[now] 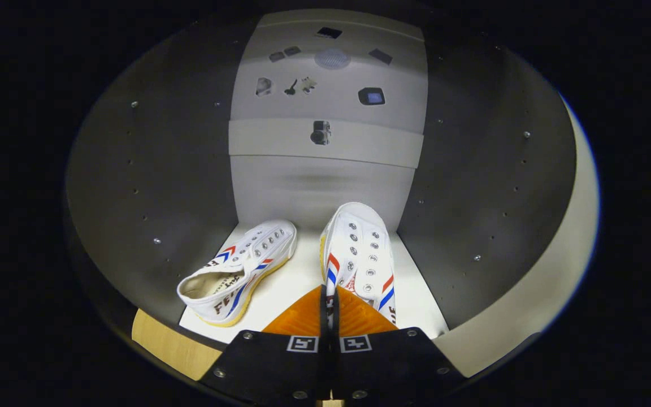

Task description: Open the shoe cabinet door, grab the shoes and put them into the shoe cabinet, then close the shoe cabinet door.

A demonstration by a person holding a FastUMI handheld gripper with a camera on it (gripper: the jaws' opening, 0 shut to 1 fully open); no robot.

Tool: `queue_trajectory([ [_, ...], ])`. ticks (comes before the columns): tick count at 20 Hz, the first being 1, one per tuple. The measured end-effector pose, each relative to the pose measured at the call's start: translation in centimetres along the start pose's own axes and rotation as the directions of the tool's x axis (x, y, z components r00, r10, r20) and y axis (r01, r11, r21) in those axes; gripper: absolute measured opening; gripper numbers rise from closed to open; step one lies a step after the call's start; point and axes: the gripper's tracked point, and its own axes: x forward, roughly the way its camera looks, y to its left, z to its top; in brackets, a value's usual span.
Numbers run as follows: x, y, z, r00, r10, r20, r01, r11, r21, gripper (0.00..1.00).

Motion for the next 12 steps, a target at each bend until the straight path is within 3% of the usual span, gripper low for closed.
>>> queue_trajectory([
  [12,5.1,1.5,-0.8,0.997,-0.041,-0.063,0.039,0.999,-0.032,0.01],
])
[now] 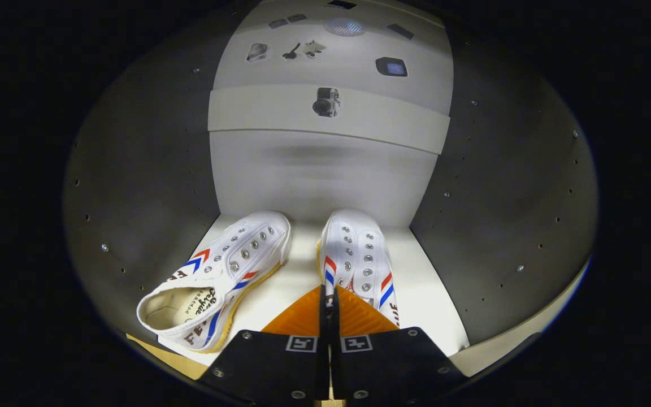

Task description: Open the shoe cabinet door, grab the shoes and put them into the shoe cabinet, then close the shoe cabinet door.

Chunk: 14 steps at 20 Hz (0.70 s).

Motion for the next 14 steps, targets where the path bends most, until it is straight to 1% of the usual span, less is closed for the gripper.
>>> queue_trajectory([
  [1,0.1,0.0,0.0,1.0,-0.009,0.01,0.009,1.0,0.002,0.01],
  [2,-0.1,-0.1,0.1,1.0,-0.019,0.019,0.019,1.0,-0.004,0.05],
  [3,-0.3,0.2,0.4,0.999,-0.011,0.04,0.011,1.0,-0.006,0.09],
  [4,-0.8,-0.2,0.9,0.997,-0.036,0.068,0.038,0.999,-0.022,0.17],
  [5,-1.5,-0.7,1.4,0.993,-0.06,0.099,0.064,0.997,-0.038,0.17],
  [7,-3.5,-1.1,1.9,0.986,-0.079,0.146,0.086,0.995,-0.042,0.23],
  [9,-6.1,-1.0,1.7,0.984,-0.061,0.167,0.063,0.998,-0.003,0.3],
  [10,-7.6,-0.8,1.6,0.983,-0.038,0.182,0.033,0.999,0.028,0.37],
  [11,-9.1,-0.7,1.8,0.979,-0.019,0.205,0.008,0.998,0.054,0.42],
  [12,-10.8,-0.8,1.8,0.973,-0.009,0.229,-0.008,0.997,0.071,0.49],
  [13,-12.7,-1.1,1.9,0.966,0.0,0.26,-0.022,0.996,0.081,0.53],
  [14,-14.4,-1.2,1.9,0.956,0.013,0.294,-0.039,0.996,0.083,0.59],
])
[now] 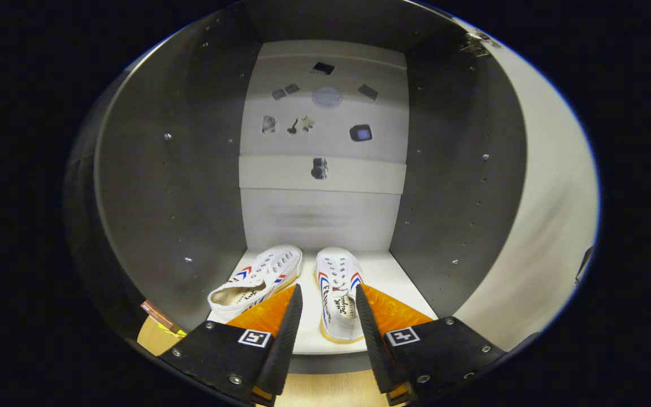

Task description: Open the shoe cabinet door, grab the shoes and put them into the shoe cabinet, then close the shoe cabinet door.

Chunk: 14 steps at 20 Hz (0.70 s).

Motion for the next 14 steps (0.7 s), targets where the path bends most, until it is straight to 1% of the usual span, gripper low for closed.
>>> queue_trajectory([
  [1,-1.8,-0.3,0.5,0.999,0.01,0.038,-0.01,1.0,0.002,0.63],
  [2,-3.7,-0.8,0.6,0.998,0.014,0.065,-0.014,1.0,-0.001,0.69],
  [3,-5.5,-1.5,0.7,0.996,0.011,0.092,-0.01,1.0,-0.004,0.72],
  [4,-7.3,-2.1,0.8,0.993,0.011,0.115,-0.01,1.0,-0.011,0.78],
  [6,-10.8,-3.7,1.3,0.987,0.001,0.161,0.004,1.0,-0.03,0.83],
  [8,-14.0,-5.1,1.4,0.982,-0.01,0.191,0.02,0.999,-0.051,0.87],
  [10,-17.1,-5.9,1.4,0.977,0.005,0.215,0.007,0.998,-0.058,0.9],
  [11,-18.6,-6.0,1.4,0.971,0.029,0.236,-0.015,0.998,-0.063,0.91],
  [12,-20.1,-6.5,1.5,0.965,0.037,0.261,-0.018,0.997,-0.073,0.92],
  [14,-23.2,-8.1,0.9,0.957,0.023,0.289,0.002,0.996,-0.087,0.94],
])
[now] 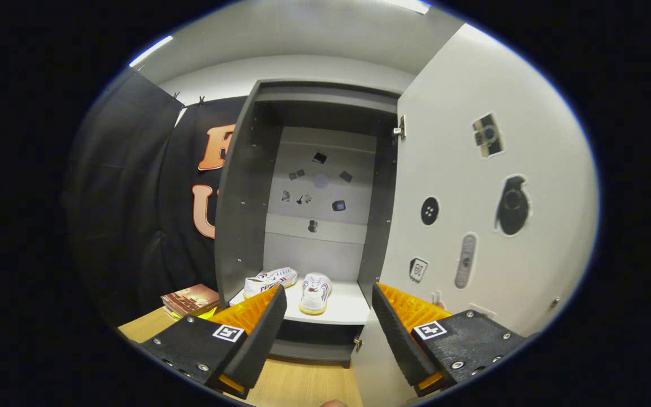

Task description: Open the shoe cabinet door, grab the shoes and put them into the shoe cabinet, then close the shoe cabinet door.

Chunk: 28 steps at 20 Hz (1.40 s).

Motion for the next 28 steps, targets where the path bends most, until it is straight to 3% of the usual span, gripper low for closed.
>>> queue_trajectory([
  [8,-10.6,-6.8,-0.9,0.998,-0.066,-0.006,0.066,0.998,0.002,0.95],
  [12,-14.7,-9.7,-0.1,0.998,-0.06,0.024,0.059,0.997,0.047,0.95],
  [14,-16.0,-12.4,-0.1,0.995,-0.095,0.035,0.093,0.995,0.038,0.94],
  [17,-16.6,-16.8,-1.0,0.985,-0.166,0.037,0.165,0.986,0.025,0.94],
  [20,-16.2,-19.9,-2.3,0.982,-0.184,0.027,0.183,0.982,0.044,0.94],
  [24,-13.2,-22.4,-4.5,0.988,-0.156,0.012,0.155,0.987,0.043,0.95],
  [28,-10.7,-21.7,-5.9,0.997,-0.071,0.004,0.071,0.996,0.053,0.95],
])
